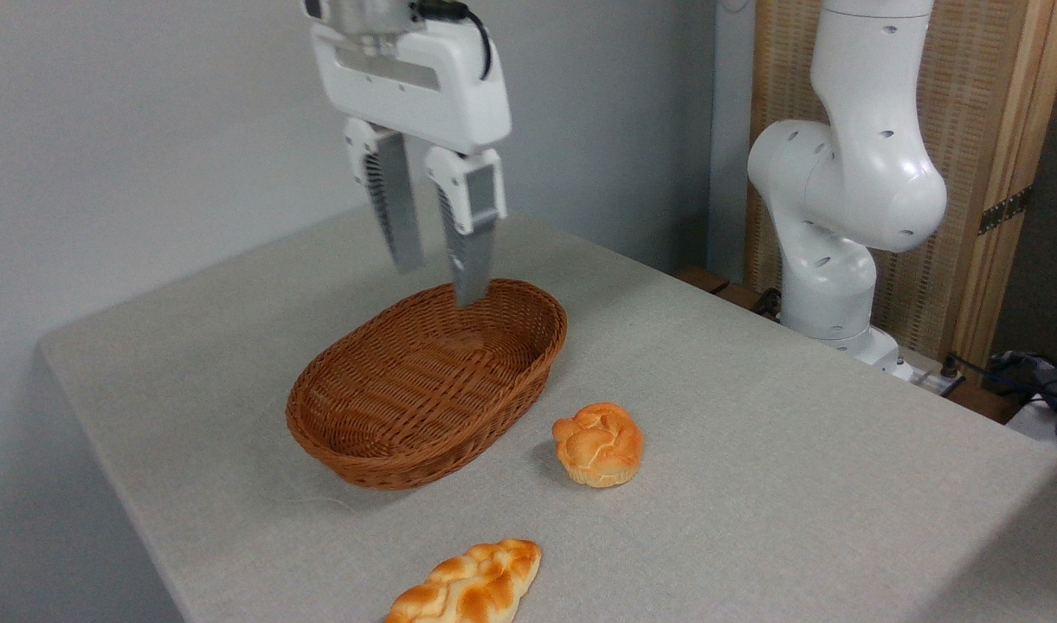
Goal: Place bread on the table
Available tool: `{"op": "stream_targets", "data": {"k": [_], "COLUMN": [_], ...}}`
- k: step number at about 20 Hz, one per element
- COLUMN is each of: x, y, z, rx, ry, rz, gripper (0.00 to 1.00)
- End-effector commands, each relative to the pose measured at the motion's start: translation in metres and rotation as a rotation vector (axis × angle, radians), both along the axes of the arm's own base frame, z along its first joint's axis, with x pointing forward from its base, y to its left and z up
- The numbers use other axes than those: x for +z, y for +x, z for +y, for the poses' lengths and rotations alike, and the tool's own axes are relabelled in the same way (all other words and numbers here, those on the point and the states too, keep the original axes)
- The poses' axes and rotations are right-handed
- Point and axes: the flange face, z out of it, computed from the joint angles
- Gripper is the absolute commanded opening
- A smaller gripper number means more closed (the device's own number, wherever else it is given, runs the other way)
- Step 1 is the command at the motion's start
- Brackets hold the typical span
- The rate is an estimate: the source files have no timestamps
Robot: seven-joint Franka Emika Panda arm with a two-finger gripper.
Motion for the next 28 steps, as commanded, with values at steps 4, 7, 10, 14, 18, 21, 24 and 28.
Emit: {"op": "stream_targets", "data": {"k": [4,7,10,14,18,21,24,28], "x": [0.013,0.011,0.01,0.01,0.009,0.009,0.009,0.01], "y": [0.019,0.017,0.016,0.016,0.016,0.016,0.017,0.016], "z": [-0.01,-0.008,-0.003,0.0,0.0,0.004,0.006,0.008], "rx": [0.046,0.047,0.056,0.059,0.057,0.062,0.064,0.067], "ry": [-0.069,-0.056,-0.055,-0.053,-0.052,-0.052,-0.051,-0.05], "rz": [0.013,0.037,0.049,0.049,0.05,0.05,0.05,0.05], "gripper": [1.0,1.0,1.0,1.0,1.0,1.0,1.0,1.0]}}
